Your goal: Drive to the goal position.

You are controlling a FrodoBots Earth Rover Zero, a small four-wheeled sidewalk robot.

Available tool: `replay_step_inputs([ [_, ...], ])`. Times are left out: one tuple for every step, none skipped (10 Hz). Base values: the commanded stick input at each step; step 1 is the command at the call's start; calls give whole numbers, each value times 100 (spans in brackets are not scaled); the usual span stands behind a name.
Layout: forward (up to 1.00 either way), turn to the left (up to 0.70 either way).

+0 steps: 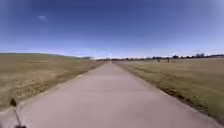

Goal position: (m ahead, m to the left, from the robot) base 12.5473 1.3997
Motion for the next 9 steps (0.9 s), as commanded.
replay_step_inputs([
  [100,0],
  [100,0],
  [100,0],
  [100,0],
  [100,0],
  [100,0],
  [100,0],
  [100,0],
  [100,0],
])
